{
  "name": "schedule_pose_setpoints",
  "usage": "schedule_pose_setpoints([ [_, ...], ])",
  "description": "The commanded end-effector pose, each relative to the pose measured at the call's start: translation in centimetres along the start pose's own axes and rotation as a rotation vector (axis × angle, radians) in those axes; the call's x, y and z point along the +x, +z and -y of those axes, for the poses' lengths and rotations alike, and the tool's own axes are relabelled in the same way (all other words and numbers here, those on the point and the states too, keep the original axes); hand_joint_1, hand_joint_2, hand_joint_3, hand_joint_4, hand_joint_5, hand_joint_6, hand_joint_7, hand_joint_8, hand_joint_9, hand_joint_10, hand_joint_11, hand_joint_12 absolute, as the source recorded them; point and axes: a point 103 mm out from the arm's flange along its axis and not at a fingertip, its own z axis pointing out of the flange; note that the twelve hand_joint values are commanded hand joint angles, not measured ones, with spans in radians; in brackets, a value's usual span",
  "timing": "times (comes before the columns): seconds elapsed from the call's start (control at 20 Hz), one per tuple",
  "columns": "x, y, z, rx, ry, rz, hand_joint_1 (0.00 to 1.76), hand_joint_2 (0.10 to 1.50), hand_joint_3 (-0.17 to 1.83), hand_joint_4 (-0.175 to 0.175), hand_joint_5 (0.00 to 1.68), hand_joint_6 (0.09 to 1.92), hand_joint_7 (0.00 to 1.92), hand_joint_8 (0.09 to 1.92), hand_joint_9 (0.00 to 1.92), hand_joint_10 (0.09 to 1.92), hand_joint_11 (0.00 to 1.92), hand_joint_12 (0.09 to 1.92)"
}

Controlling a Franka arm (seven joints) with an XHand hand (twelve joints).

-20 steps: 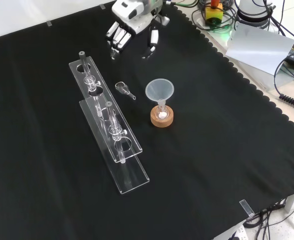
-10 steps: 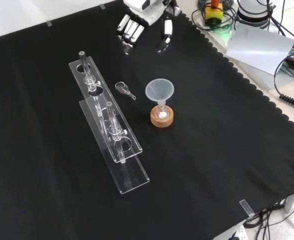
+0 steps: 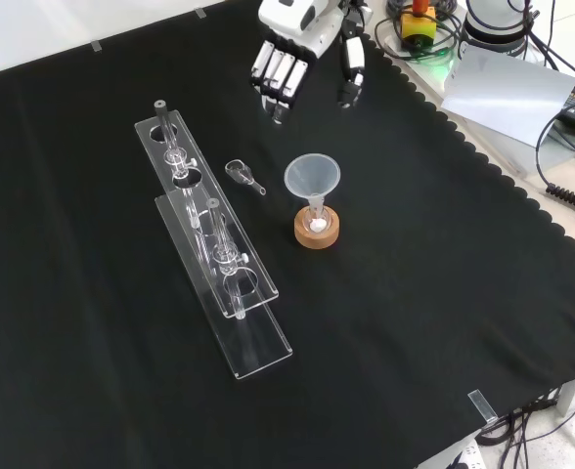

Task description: Remove the funnel from the round-bottom flask.

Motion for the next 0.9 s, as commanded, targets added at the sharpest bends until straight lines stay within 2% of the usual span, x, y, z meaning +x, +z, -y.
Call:
schedule_pose_setpoints([
  [0.05, 2.1, -0.2, -1.7, 0.076, -0.037, 0.017, 0.55, 0.69, 0.48, -0.043, 0.21, 0.09, 0.07, 0.73, 0.32, 0.78, 0.29, 1.43],
  [0.35, 2.8, 0.7, -3.3, 0.151, -0.055, 0.016, 0.54, 0.68, 0.43, -0.038, 0.13, 0.09, 0.0, 0.57, 0.18, 0.85, 0.3, 1.48],
  [0.9, 3.9, 2.0, -5.4, 0.243, -0.105, 0.039, 0.52, 0.68, 0.39, -0.035, 0.05, 0.09, 0.0, 0.39, 0.15, 0.91, 0.36, 1.49],
])
